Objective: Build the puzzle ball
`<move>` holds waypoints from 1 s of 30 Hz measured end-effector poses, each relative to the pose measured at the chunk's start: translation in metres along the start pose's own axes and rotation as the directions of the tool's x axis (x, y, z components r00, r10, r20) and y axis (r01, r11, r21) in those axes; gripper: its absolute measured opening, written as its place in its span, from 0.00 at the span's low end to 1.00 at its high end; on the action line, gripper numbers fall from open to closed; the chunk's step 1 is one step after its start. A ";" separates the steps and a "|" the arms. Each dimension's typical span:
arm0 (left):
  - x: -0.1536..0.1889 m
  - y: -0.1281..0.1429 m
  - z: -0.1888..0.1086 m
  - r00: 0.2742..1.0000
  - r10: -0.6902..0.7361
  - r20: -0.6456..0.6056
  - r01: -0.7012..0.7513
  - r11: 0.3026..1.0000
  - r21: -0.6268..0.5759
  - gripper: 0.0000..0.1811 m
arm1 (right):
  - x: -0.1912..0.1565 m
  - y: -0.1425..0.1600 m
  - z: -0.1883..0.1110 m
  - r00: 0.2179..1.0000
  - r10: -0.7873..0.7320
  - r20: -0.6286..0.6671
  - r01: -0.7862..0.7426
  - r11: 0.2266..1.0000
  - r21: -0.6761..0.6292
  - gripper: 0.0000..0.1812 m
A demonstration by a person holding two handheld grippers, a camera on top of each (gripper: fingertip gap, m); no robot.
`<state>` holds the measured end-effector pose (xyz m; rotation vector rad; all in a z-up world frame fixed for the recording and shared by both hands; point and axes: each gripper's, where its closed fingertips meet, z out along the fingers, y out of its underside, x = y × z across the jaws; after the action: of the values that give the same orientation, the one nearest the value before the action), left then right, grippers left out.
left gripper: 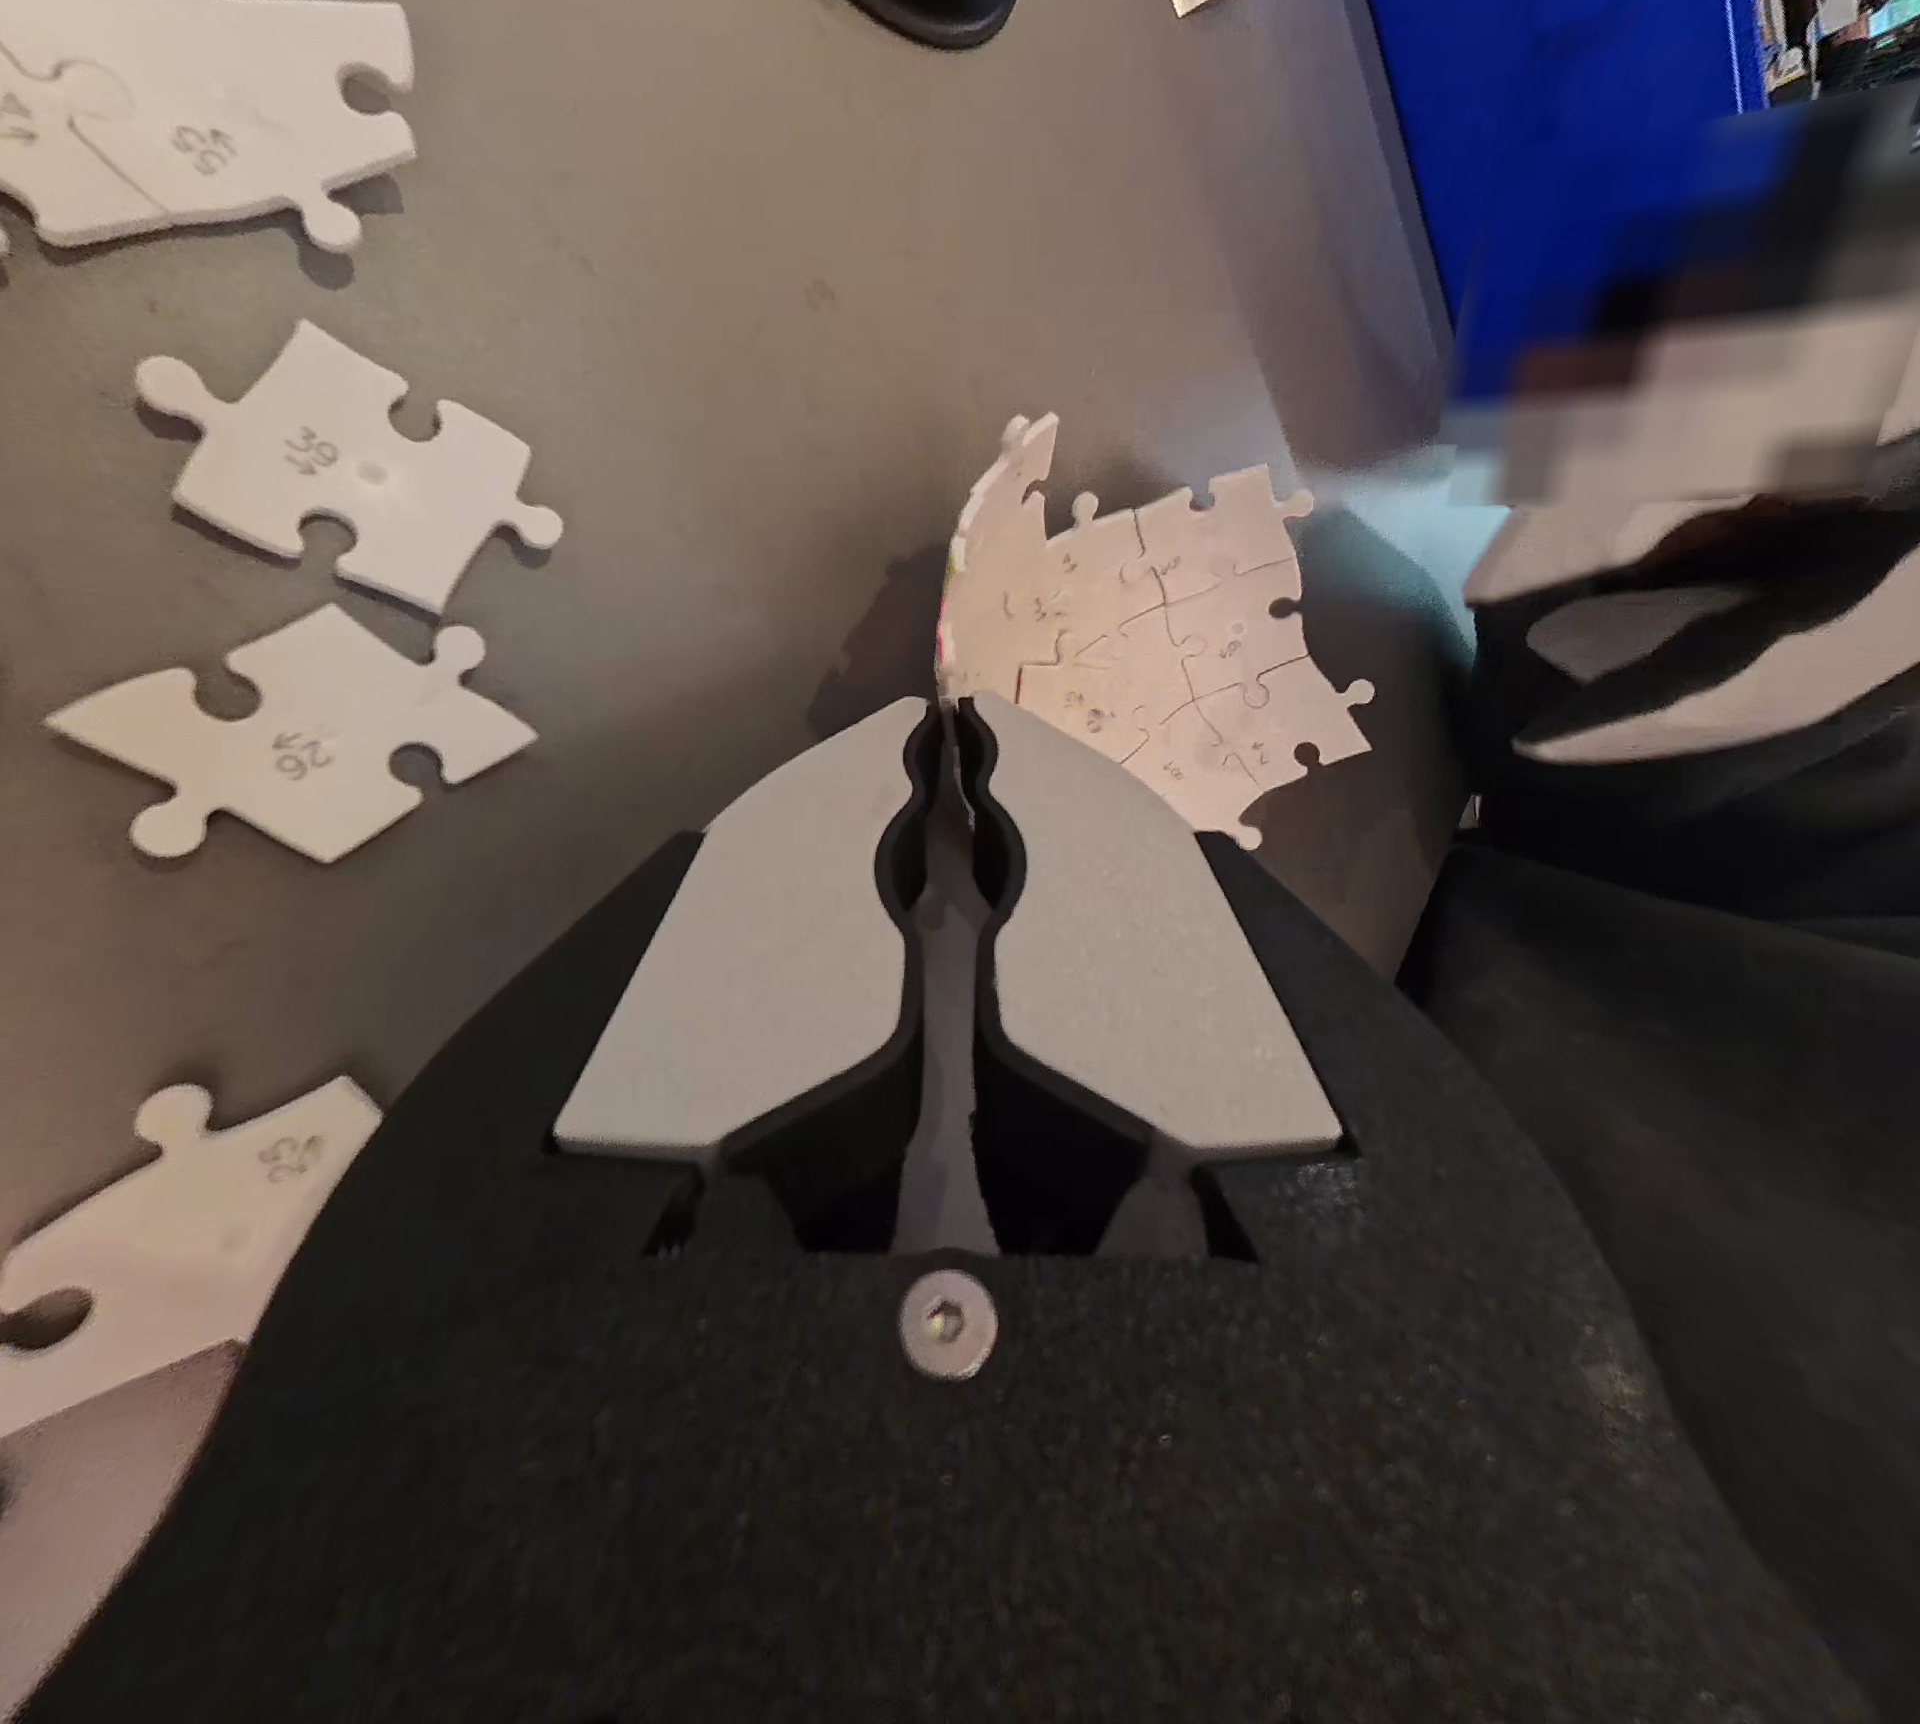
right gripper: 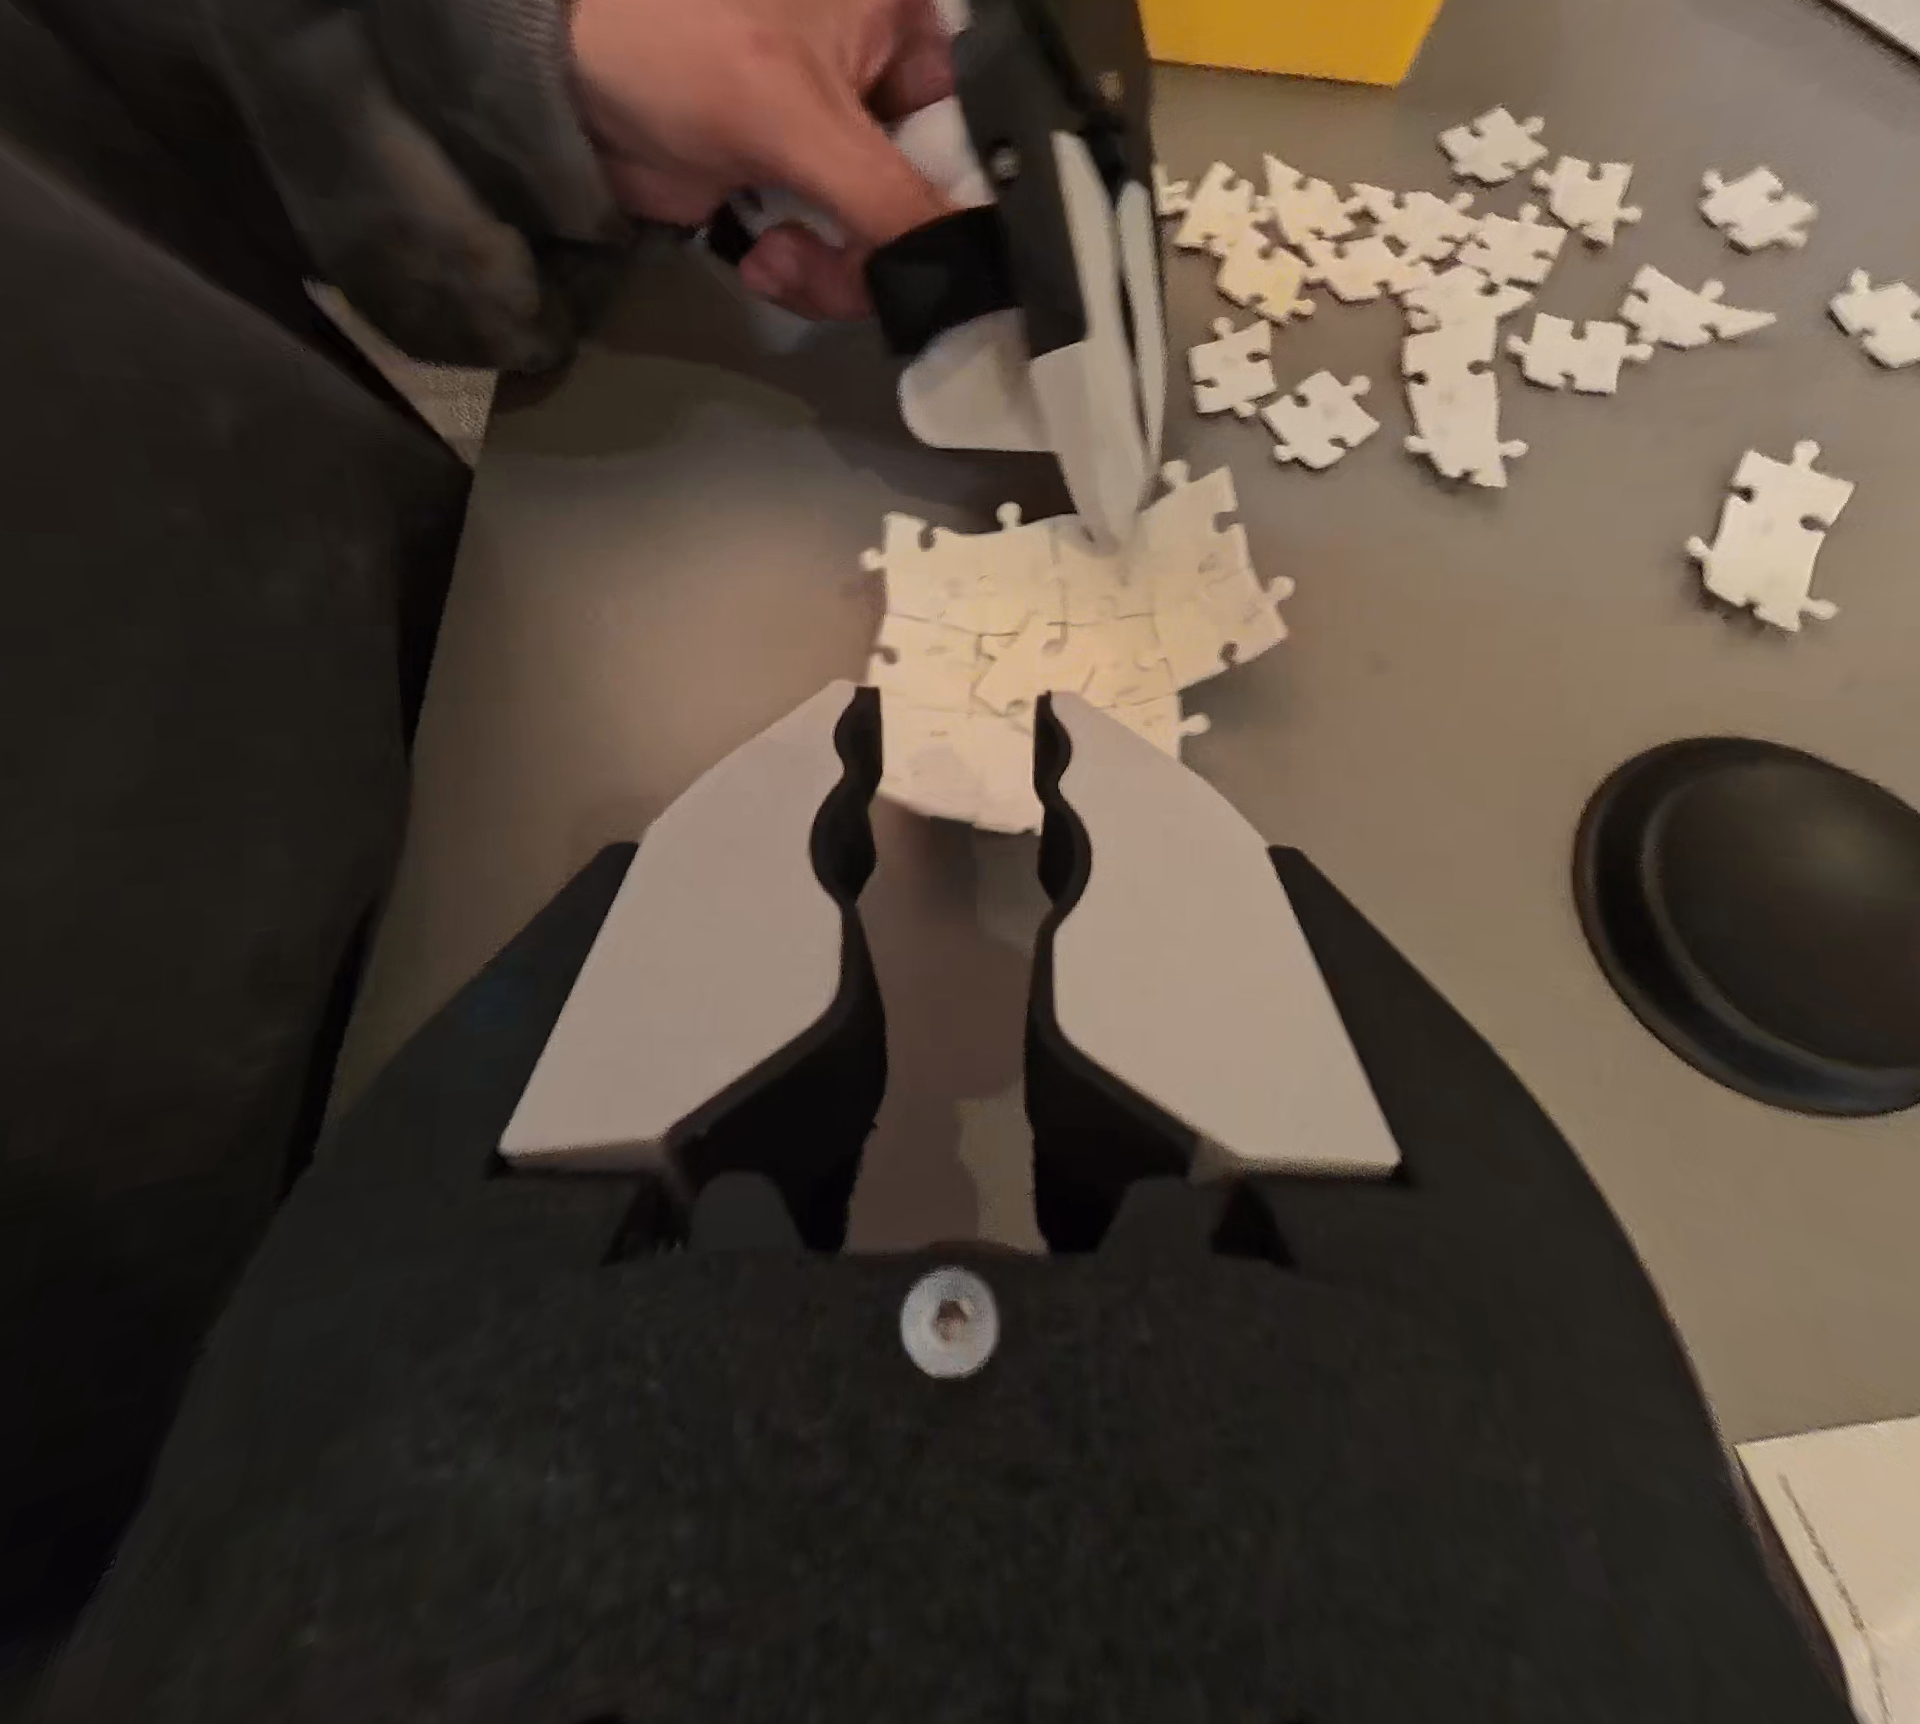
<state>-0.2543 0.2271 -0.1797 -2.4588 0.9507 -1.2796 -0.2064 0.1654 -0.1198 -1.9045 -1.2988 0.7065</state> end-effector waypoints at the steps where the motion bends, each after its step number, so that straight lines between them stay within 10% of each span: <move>1: 0.000 0.001 0.000 1.000 -0.004 -0.002 0.004 1.000 0.000 0.01 | -0.007 0.003 0.000 0.999 -0.036 -0.013 0.036 0.999 -0.015 0.15; 7: -0.001 0.004 0.000 1.000 -0.011 -0.012 0.011 1.000 -0.024 0.02 | -0.021 0.017 0.010 0.917 -0.333 -0.221 0.322 0.943 -0.085 0.13; 19: 0.008 0.001 -0.006 0.999 0.018 -0.042 -0.019 0.999 -0.033 0.06 | -0.007 0.041 0.024 0.757 -0.650 -0.064 0.557 0.693 -0.457 0.06; 30: 0.025 -0.009 -0.065 0.992 0.044 -0.120 -0.021 0.983 0.183 0.17 | -0.007 0.019 0.027 0.809 -0.558 -0.186 0.477 0.808 -0.346 0.02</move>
<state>-0.2913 0.2253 -0.1196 -2.2404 0.8570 -1.4531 -0.2188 0.1609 -0.1510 -1.6494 -1.7008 -0.0427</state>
